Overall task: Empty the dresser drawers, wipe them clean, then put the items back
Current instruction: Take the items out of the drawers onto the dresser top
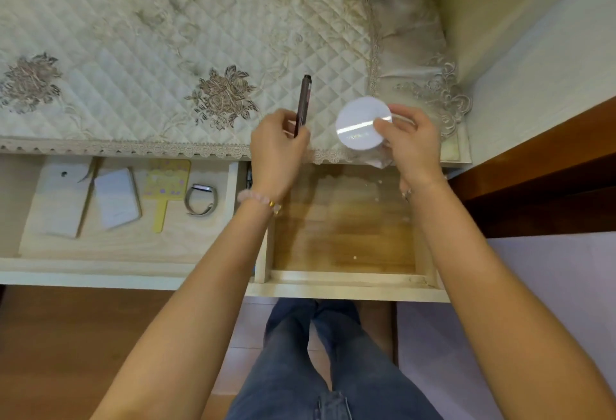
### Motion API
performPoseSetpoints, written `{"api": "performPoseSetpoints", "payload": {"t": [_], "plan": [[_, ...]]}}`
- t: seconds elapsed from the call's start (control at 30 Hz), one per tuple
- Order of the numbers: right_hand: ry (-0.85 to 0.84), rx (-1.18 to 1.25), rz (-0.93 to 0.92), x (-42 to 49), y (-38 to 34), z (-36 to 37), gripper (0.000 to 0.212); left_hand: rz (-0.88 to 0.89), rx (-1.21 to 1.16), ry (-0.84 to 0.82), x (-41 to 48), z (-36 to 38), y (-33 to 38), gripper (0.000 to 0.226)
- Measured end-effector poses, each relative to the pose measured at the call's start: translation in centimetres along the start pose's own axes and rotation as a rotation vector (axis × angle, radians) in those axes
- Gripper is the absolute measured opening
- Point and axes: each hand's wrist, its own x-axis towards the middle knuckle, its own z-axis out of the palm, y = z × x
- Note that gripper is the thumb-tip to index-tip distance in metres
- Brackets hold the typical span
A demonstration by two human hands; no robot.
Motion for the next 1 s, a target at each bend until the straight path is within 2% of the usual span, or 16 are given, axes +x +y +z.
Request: {"api": "performPoseSetpoints", "payload": {"t": [0.2,0.43,0.8,1.0], "plan": [[0.023,0.043,0.053,5.6,-1.5,3.9,0.038,-0.001,0.110,-0.021,5.7,0.7,0.1,0.020],[0.051,0.107,0.098,8.2,-0.2,4.8,0.042,-0.044,0.138,-0.068,8.1,2.0,-0.6,0.021],[0.146,-0.173,-0.060,7.5,1.7,4.3,0.036,0.012,0.305,-0.090,7.7,2.8,-1.7,0.026],[0.096,-0.417,-0.192,4.9,1.9,2.4,0.049,0.120,0.359,-0.081,5.4,1.5,-2.2,0.036]]}}
